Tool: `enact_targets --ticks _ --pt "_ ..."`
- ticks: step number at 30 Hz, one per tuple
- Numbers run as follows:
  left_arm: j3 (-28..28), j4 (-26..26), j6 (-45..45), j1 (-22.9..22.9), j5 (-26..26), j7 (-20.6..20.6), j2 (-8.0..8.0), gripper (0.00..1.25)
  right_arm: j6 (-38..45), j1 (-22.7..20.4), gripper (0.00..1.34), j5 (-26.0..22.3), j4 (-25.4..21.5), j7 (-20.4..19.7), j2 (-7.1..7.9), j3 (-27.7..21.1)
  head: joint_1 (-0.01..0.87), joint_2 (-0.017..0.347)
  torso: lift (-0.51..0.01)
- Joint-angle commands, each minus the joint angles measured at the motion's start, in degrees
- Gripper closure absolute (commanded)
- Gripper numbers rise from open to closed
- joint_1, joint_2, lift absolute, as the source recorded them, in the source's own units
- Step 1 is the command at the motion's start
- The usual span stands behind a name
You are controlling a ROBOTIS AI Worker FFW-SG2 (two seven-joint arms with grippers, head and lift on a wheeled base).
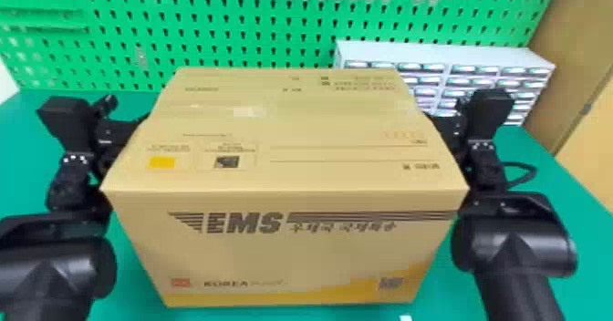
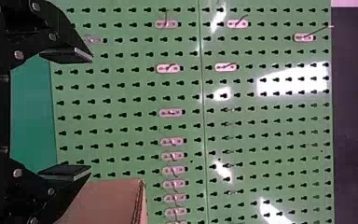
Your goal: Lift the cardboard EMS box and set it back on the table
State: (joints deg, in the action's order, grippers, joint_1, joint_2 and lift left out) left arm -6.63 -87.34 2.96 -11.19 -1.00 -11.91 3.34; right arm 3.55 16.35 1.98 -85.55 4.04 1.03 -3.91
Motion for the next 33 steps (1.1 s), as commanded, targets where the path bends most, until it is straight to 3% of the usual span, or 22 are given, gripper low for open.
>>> enact_targets --ticks 1,33 --pt "0.12 -1.87 -1.73 -0.94 -0.05 0.31 0.00 0.41 1.99 0.44 0.34 0.66 -2.96 0.00 -0.42 0.39 0.678 -0.014 -0.093" --pt "0.12 -2.84 -2.43 -1.47 -0.32 1.10 0.00 0.41 3.48 0.79 0.34 1.10 -4.72 0.00 -0.77 1.18 0.678 -0.014 -0.093"
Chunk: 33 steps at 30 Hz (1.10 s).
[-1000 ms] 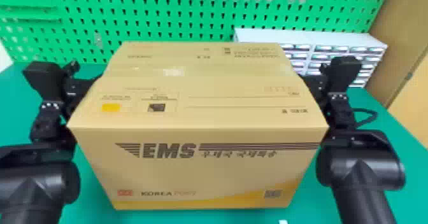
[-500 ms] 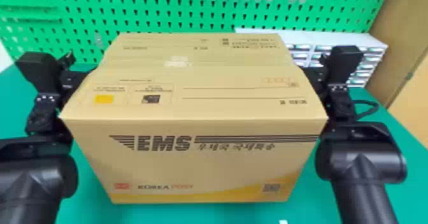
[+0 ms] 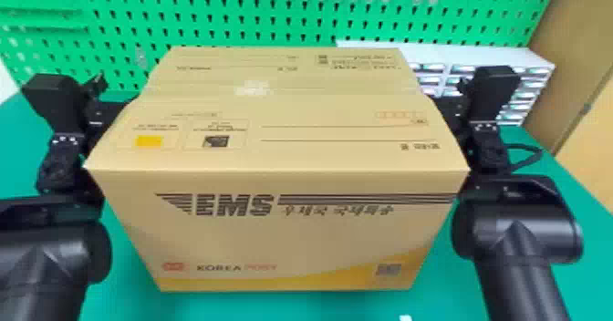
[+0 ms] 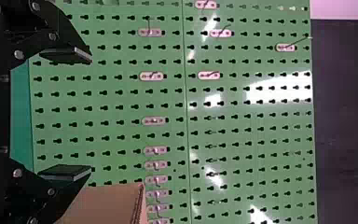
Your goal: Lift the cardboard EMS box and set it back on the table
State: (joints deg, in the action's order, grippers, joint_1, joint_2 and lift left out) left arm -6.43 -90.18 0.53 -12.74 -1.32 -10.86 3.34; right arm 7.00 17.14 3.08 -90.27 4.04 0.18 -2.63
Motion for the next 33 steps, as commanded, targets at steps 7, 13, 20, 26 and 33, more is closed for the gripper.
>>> enact_targets --ticks 7,13,20,26,33 --pt "-0.08 0.00 0.00 0.00 0.00 0.05 0.00 0.41 0.12 0.00 0.34 0.00 0.00 0.00 0.09 -0.10 0.678 -0.014 -0.093" --pt "-0.08 0.00 0.00 0.00 0.09 0.05 0.00 0.41 0.29 0.09 0.34 0.00 0.00 0.00 0.09 -0.10 0.678 -0.014 -0.093" --pt "-0.08 0.00 0.00 0.00 0.00 0.05 0.00 0.41 0.38 0.09 0.34 0.00 0.00 0.00 0.09 -0.10 0.678 -0.014 -0.093" --pt "-0.25 0.00 0.00 0.00 0.09 0.05 0.00 0.41 0.47 0.09 0.34 0.00 0.00 0.00 0.18 -0.10 0.678 -0.014 -0.093" --pt "-0.69 0.53 0.09 0.35 -0.53 0.05 0.00 0.41 0.38 -0.53 0.34 0.35 0.44 0.00 0.61 -0.18 0.678 -0.014 -0.093"
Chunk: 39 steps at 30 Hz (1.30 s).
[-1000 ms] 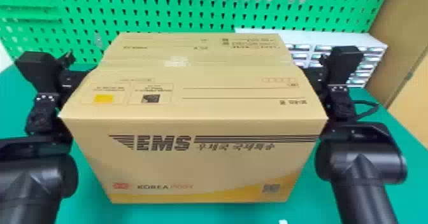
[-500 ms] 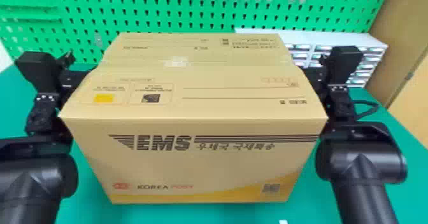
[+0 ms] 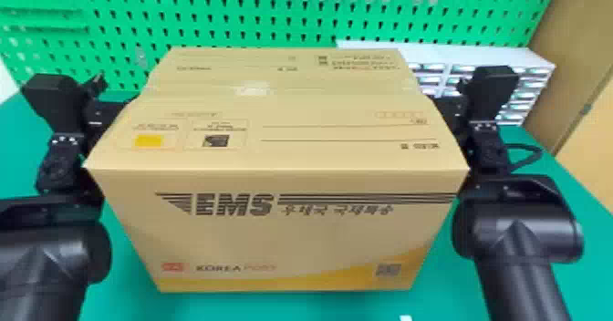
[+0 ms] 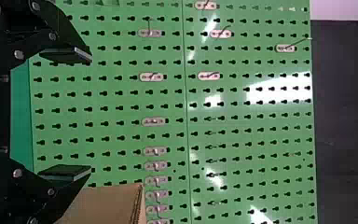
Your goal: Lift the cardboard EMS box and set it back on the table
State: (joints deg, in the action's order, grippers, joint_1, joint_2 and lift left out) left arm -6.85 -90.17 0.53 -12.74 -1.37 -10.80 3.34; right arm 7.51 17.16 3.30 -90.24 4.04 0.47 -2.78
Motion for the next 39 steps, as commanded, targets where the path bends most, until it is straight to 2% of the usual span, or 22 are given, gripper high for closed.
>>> enact_targets --ticks 1,21,31,34,39 --pt "-0.35 0.52 0.08 0.43 -0.48 -0.01 0.00 0.41 -0.13 -0.72 0.34 0.13 0.51 0.00 0.40 -0.03 0.678 -0.014 -0.093" --pt "-0.35 6.05 0.44 4.47 -2.06 -1.32 0.09 0.41 -0.21 -5.29 0.34 -1.98 4.81 0.09 1.81 -0.03 0.678 -0.014 -0.093" --pt "-1.32 8.52 3.95 4.65 -2.85 -2.55 0.09 0.41 -0.74 -6.00 0.34 -2.95 6.40 0.09 2.51 -0.03 0.678 -0.014 -0.093" --pt "-2.38 8.43 4.30 4.65 -2.85 -3.52 0.00 0.41 -1.27 -6.08 0.34 -3.83 6.31 0.18 3.13 -0.73 0.678 -0.014 -0.093" --pt "-5.45 8.43 5.09 4.56 -2.59 -6.07 0.09 0.41 -1.62 -6.61 0.34 -4.62 4.81 0.18 5.15 -2.14 0.678 -0.014 -0.093"
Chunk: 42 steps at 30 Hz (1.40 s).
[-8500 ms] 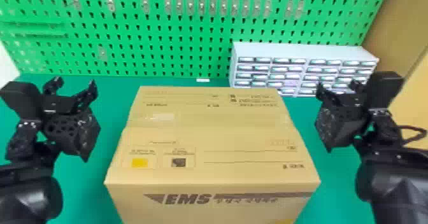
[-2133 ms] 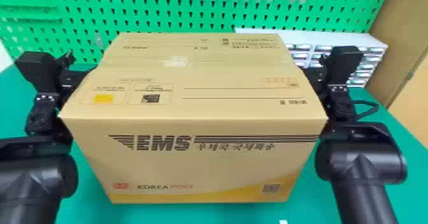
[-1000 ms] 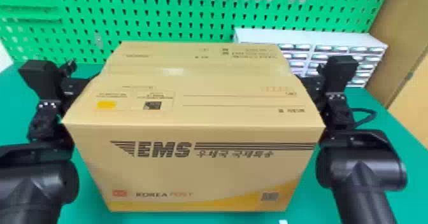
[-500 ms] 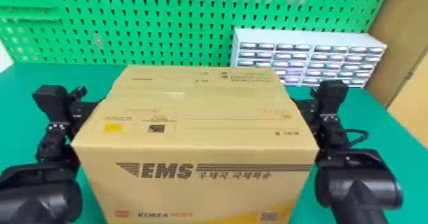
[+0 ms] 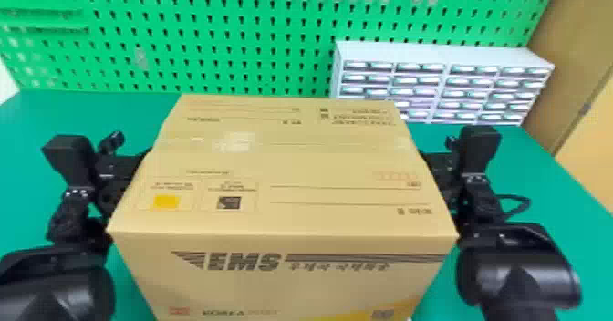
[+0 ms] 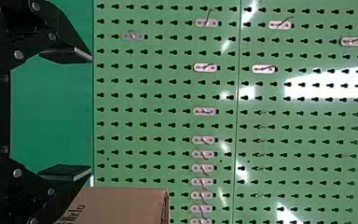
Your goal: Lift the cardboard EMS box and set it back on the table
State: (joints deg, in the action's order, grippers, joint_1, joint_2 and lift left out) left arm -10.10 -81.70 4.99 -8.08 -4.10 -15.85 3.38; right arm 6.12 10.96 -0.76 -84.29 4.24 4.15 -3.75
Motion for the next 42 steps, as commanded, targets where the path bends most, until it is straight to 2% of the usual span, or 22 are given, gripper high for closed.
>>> enact_targets --ticks 1,6,18,33,42 --pt "-2.82 -0.12 0.72 -0.09 0.15 -1.38 0.05 0.41 -0.23 -0.59 0.34 -0.64 -1.40 -0.03 1.82 -1.69 0.678 -0.014 -0.093" --pt "-6.51 -0.56 0.98 0.08 0.59 -3.49 0.05 0.41 -0.14 -1.65 0.34 -0.64 -2.72 -0.03 2.79 -5.47 0.678 -0.014 -0.093" --pt "-12.66 -3.20 0.98 0.70 1.55 -5.59 0.05 0.41 0.12 -4.46 0.34 0.94 -6.50 0.50 3.32 -13.91 0.678 -0.014 -0.093" --pt "-12.84 -3.64 0.98 0.70 1.64 -5.68 0.05 0.41 0.21 -5.52 0.34 2.17 -7.82 0.77 3.32 -16.90 0.678 -0.014 -0.093" --pt "-12.66 -3.64 0.98 0.70 1.64 -5.68 0.05 0.41 0.38 -5.25 0.34 2.61 -8.08 0.77 3.14 -16.90 0.678 -0.014 -0.093"
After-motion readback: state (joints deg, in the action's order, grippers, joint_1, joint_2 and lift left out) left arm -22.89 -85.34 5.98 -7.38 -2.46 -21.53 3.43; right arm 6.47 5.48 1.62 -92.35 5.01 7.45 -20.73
